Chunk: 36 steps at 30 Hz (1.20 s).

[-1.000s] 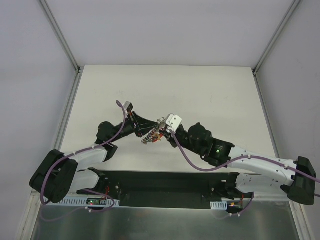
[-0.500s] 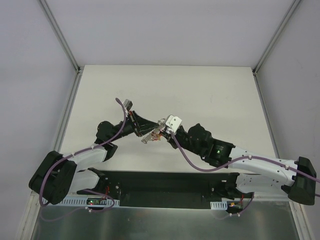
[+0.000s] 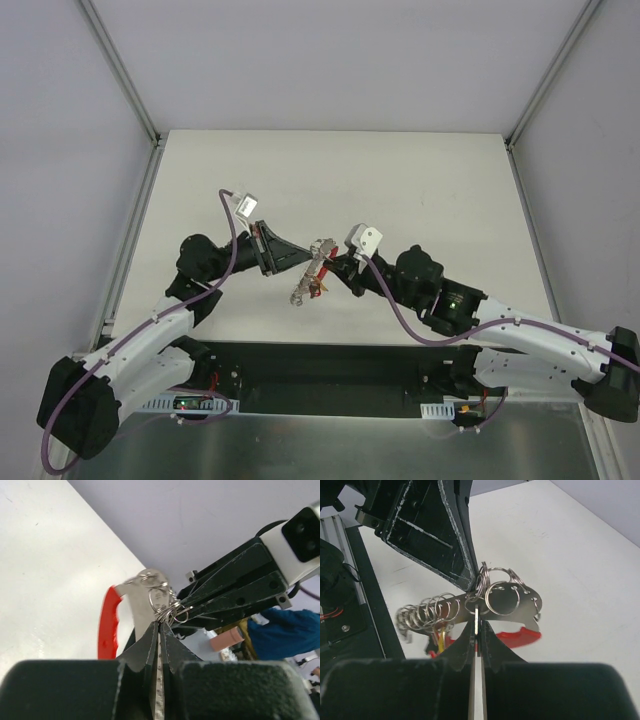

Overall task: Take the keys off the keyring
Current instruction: Adjust the key on the keyring.

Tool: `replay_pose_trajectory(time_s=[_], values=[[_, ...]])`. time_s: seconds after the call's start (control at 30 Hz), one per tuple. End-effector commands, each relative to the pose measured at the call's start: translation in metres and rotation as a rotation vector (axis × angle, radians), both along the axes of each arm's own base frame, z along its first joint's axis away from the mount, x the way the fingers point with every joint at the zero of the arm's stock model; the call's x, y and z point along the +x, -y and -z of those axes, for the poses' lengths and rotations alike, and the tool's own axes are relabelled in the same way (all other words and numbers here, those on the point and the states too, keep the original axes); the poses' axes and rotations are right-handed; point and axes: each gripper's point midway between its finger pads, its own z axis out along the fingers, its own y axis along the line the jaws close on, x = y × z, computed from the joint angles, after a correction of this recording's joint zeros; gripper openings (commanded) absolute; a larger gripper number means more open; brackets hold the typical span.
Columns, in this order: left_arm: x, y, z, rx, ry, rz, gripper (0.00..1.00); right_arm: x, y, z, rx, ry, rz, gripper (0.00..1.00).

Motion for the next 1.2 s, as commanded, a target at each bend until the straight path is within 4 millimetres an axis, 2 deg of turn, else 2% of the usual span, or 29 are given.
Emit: replay_pose_trajectory(time_s=[0.0,0.27,0.53,0.93,1.17], values=[[0.003,-0.006,-0.005,0.062,0.167,-0.037,0.00,-0.003,-0.002,-0.021,0.085,0.003,-0.019,0.01],[-0.010,-0.013,-0.013,0.128,0.387,-0.037,0.00,-0.006,-0.006,-0.022,0.073,-0.015,-0.045,0.01],[-0.023,-0.012,-0.011,0.192,0.565,0.003,0.00,-0.013,-0.017,-0.023,0.059,-0.041,-0.101,0.01],[-0.049,-0.006,-0.017,0.187,0.774,0.040,0.00,-0.013,-0.018,-0.016,0.038,-0.047,-0.111,0.01],[-0.051,-0.006,-0.015,0.208,0.819,0.023,0.00,-0.018,-0.018,-0.018,0.043,-0.045,-0.135,0.01]])
